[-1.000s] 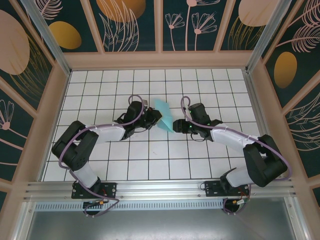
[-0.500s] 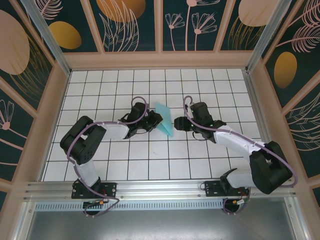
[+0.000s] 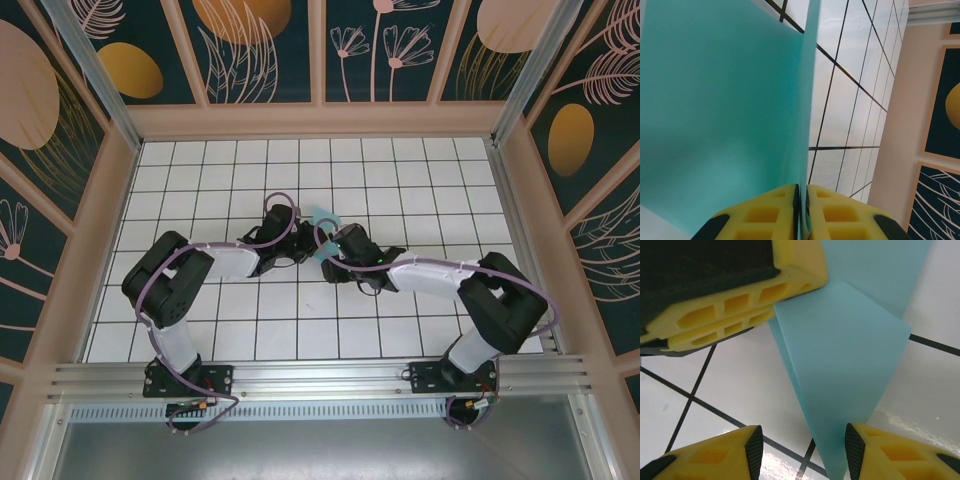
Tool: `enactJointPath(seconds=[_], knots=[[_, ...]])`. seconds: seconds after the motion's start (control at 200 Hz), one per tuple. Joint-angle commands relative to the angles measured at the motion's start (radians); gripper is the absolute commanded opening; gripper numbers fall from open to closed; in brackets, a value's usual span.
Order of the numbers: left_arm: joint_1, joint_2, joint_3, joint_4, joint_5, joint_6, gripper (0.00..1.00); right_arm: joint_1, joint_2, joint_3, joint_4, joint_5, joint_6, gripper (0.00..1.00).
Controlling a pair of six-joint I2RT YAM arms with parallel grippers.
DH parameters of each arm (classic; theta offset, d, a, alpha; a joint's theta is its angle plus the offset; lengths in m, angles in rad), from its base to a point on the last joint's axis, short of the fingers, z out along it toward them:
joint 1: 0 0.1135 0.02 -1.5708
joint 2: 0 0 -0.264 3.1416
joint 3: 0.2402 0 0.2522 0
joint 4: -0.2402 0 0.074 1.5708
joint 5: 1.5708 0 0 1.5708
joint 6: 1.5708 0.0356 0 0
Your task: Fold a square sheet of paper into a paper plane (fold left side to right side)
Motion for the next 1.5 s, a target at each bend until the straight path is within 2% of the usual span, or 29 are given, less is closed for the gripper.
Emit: enactJointPath(seconds=[0.0,0.46,0.806,0.996,1.276,1.406,1.496], knots=[[-0.008,0.016,0.018,0.008,0.017,0.018,0.15,0.007,0.023,0.039,0.030,0.063,-0.024,0.49],[-0.001,-0.056,0.020,-0.098,-0.018,0.094,0.42,0.007,0.085,0.040,0.043,0.079,-0.037,0.44],[0.084,-0.173,-0.035,-0.152,-0.015,0.139,0.61,0.008,0.096,0.049,0.041,0.074,-0.041,0.44],[0.134,-0.224,-0.096,-0.156,-0.020,0.147,0.63,0.007,0.099,0.059,0.037,0.077,-0.046,0.41],[0.138,-0.194,-0.105,-0.143,-0.003,0.156,0.62,0.007,0.122,0.075,0.026,0.071,-0.051,0.34],[0.139,-0.182,-0.106,-0.139,0.000,0.158,0.62,0.010,0.121,0.087,0.018,0.082,-0.060,0.40],[0.138,-0.176,-0.105,-0.134,0.001,0.159,0.62,0.024,0.122,0.102,-0.004,0.133,-0.077,0.44]])
